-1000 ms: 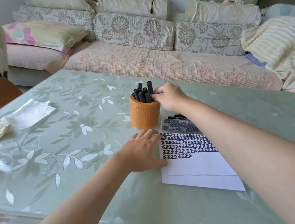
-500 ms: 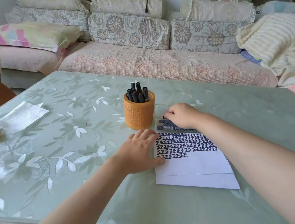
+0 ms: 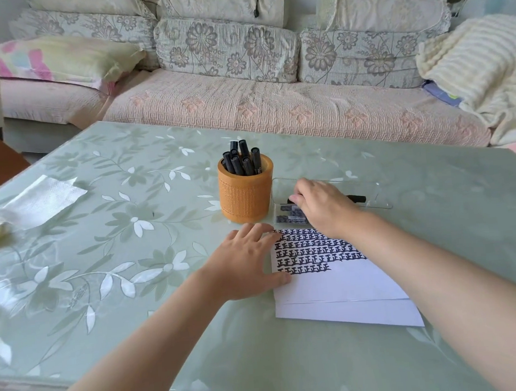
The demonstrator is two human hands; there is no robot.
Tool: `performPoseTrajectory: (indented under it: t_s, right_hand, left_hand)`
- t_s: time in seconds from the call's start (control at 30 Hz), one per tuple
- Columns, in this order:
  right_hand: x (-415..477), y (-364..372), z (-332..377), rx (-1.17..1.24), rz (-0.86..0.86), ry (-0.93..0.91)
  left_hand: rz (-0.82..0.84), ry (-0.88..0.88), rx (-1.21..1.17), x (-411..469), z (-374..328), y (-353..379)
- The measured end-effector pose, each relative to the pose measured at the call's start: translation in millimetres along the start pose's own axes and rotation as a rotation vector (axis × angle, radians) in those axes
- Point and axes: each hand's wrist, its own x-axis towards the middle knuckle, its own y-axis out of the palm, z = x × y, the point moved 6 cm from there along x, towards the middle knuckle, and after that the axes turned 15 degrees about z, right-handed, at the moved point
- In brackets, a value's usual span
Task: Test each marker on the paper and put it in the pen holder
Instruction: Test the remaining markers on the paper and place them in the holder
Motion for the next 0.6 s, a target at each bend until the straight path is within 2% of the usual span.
performPoseTrajectory:
  t_s: [0.27, 0.47, 0.6]
  right_hand:
    - [-21, -15, 20, -0.2, -0.178, -0.136]
    - [-71, -35, 55, -0.183, -0.455, -0.352]
    - [-103, -35, 55, -0.116, -0.533, -0.388]
  left_hand:
    - [0.021, -0.007, 0.004, 1, 0, -1]
    - [-0.032, -0.001, -0.039, 0, -2, -7]
    - [-0.105, -0.035, -0.103, 1, -2, -15]
